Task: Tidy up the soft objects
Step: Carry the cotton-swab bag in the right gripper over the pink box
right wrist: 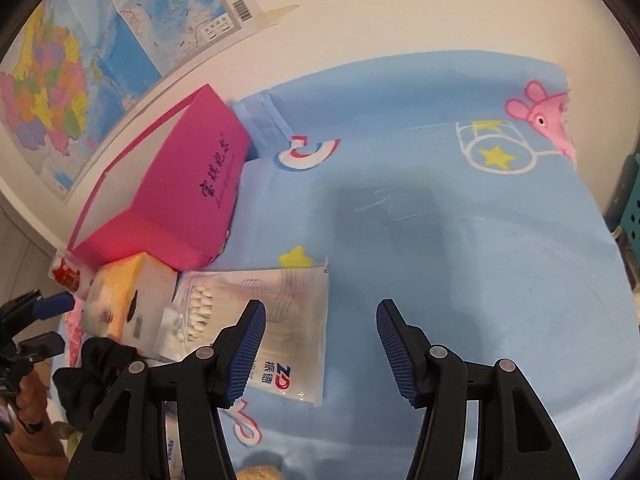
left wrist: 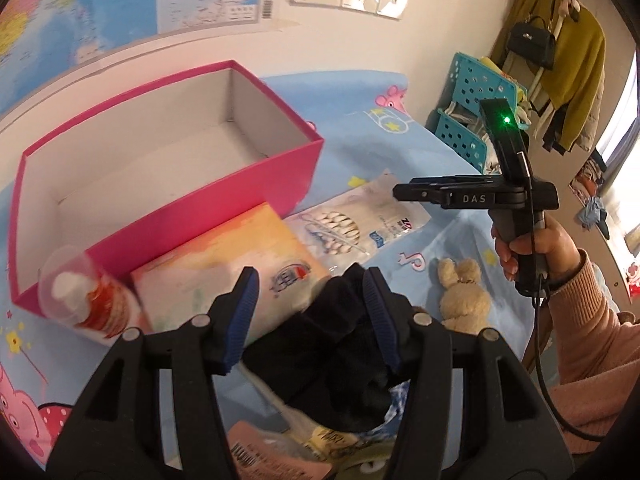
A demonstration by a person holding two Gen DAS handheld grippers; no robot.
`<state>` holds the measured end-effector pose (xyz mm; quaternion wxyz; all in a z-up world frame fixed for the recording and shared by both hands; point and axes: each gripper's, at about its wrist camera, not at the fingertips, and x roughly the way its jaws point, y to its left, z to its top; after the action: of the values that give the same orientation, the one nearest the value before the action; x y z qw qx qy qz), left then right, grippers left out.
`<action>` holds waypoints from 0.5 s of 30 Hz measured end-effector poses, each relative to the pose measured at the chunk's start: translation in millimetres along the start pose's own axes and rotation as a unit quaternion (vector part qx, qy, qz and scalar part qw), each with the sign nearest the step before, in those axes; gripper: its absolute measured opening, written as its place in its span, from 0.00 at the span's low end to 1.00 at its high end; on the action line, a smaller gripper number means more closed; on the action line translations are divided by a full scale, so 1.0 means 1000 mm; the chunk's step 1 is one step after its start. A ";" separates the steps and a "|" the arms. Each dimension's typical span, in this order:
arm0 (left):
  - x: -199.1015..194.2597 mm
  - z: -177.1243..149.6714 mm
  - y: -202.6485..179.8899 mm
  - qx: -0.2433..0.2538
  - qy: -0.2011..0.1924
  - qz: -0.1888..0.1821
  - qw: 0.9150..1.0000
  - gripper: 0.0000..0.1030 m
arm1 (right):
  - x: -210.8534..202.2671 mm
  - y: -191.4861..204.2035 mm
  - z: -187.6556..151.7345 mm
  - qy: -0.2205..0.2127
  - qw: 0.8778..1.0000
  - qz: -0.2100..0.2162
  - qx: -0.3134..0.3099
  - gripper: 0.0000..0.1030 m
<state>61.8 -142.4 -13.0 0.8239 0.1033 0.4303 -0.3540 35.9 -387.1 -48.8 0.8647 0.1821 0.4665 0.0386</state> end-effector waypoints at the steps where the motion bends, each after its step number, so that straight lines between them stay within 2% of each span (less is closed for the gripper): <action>1: 0.002 0.001 -0.002 0.001 0.001 -0.001 1.000 0.55 | 0.003 0.001 0.000 0.006 1.000 0.004 -0.004 0.55; 2: 0.005 0.003 -0.004 0.001 0.005 -0.004 1.000 0.54 | 0.005 0.001 -0.001 0.010 1.000 0.003 -0.009 0.50; 3: 0.007 0.005 -0.005 0.002 0.007 -0.005 1.000 0.55 | 0.007 0.002 -0.002 0.015 1.000 0.001 -0.015 0.34; 4: 0.010 0.007 -0.007 0.002 0.009 -0.005 1.000 0.54 | 0.009 0.003 -0.002 0.017 1.000 -0.004 -0.020 0.23; 6: 0.016 0.011 -0.010 0.003 0.014 -0.010 1.000 0.54 | 0.009 0.002 -0.002 0.017 1.000 0.008 -0.020 0.12; 7: 0.019 0.012 -0.012 0.003 0.017 -0.013 1.000 0.54 | 0.008 0.000 -0.002 0.016 1.000 0.011 -0.019 0.10; 10: 0.028 0.016 -0.017 0.007 0.027 -0.017 0.999 0.54 | 0.006 -0.001 -0.005 0.011 0.999 -0.025 -0.035 0.05; 13: 0.037 0.019 -0.023 0.016 0.038 -0.022 0.999 0.54 | -0.001 -0.008 -0.010 0.006 1.000 -0.012 -0.026 0.05; 15: 0.046 0.023 -0.026 0.014 0.051 -0.030 0.998 0.55 | -0.005 -0.013 -0.012 0.004 1.000 0.014 -0.009 0.04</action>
<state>76.1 -194.9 -31.9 0.7883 0.1197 0.4700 -0.3785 21.9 -397.1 -54.9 0.8639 0.1806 0.4669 0.0554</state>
